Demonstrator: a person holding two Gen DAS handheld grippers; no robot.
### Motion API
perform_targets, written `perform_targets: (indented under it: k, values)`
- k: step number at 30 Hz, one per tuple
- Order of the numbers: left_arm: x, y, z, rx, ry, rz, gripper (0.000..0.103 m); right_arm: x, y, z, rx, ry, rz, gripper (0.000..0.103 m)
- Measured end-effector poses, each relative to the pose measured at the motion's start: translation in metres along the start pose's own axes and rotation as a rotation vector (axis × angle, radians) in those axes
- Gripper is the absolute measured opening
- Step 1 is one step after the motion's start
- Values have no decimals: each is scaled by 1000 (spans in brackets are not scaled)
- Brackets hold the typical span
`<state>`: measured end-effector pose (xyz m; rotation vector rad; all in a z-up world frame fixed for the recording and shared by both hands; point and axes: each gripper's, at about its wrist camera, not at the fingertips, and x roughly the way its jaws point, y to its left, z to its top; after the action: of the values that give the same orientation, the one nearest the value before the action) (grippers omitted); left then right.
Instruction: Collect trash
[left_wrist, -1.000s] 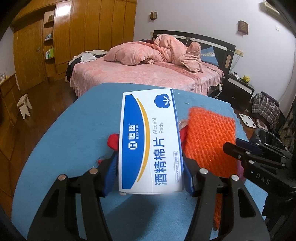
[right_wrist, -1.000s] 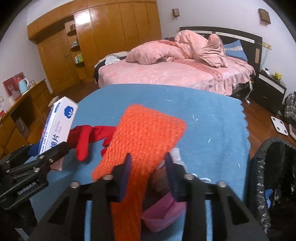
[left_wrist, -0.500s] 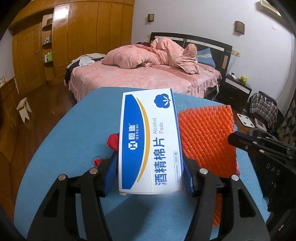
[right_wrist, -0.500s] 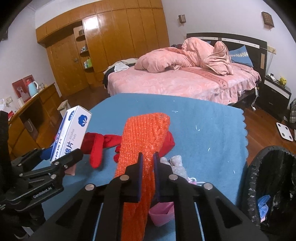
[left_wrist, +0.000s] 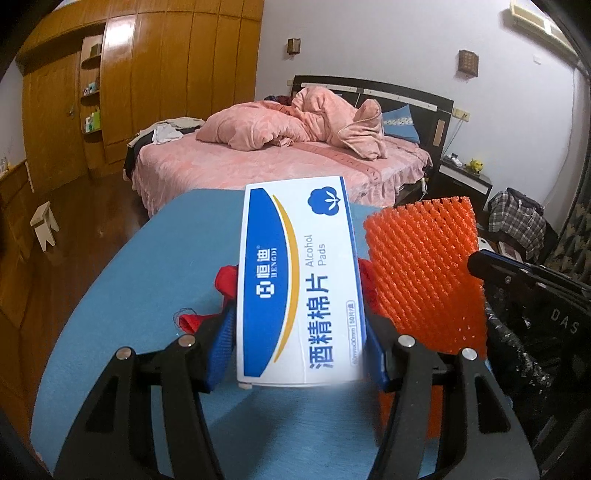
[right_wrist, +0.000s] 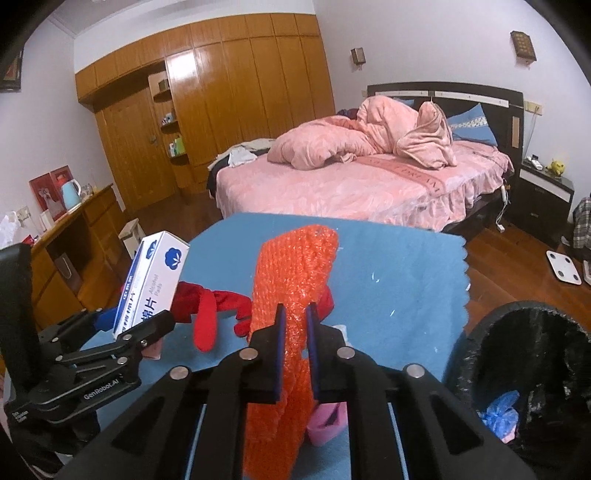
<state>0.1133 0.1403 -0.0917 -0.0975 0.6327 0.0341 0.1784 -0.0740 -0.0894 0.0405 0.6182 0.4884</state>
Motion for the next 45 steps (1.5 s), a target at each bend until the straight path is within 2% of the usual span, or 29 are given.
perform_targets:
  k: [10,18,24,37,45]
  values:
    - [-18,-29,-7,32,-16,-29,58,-28,-18,-1,11,-16,-42,11]
    - [-18,-57,-16,70,-3,-78,58,-48,-37,-6,24,-30,-90,11]
    - [-20,-71,-21,93,-14,-89,58,-56,-47,-9,29,-31,-119,11]
    - [17,-44,-36,55,54,-30,58,-25,-45,-27,44,40,-102,11]
    - [19,-28,-31,7,41,-47,58,-18,-45,-24,34,39,-93,11]
